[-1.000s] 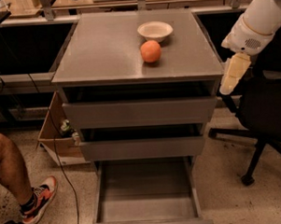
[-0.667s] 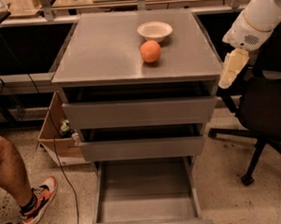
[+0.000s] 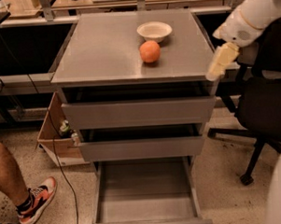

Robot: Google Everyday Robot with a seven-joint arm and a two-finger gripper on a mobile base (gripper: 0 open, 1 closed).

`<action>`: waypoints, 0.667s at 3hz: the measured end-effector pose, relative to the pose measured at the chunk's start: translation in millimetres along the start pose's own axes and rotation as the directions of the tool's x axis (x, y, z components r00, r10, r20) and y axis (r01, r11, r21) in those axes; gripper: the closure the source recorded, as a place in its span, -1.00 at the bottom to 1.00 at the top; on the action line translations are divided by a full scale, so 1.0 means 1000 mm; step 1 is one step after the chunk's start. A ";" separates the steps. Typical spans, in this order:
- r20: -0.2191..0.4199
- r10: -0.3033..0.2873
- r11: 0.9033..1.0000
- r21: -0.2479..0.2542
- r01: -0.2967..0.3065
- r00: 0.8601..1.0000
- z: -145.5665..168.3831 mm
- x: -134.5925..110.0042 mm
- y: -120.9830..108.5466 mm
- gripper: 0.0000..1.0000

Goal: Place orange into bottom drawer

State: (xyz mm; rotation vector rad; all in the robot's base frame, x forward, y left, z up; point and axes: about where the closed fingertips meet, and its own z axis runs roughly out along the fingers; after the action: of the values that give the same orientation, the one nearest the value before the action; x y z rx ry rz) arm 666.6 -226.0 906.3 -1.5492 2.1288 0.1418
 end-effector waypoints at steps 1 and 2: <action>0.206 0.044 0.999 -0.014 -0.042 0.978 0.011 -0.070 -0.018 -1.00; 0.325 0.077 0.995 0.033 -0.093 0.942 0.013 -0.152 -0.031 -1.00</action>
Offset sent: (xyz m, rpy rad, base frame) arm 0.0981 0.2204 0.0494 0.3714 -0.1896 -0.1574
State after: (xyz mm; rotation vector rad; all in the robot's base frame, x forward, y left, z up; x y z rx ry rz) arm 733.8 -100.3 969.8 -1.3048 1.9226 0.3478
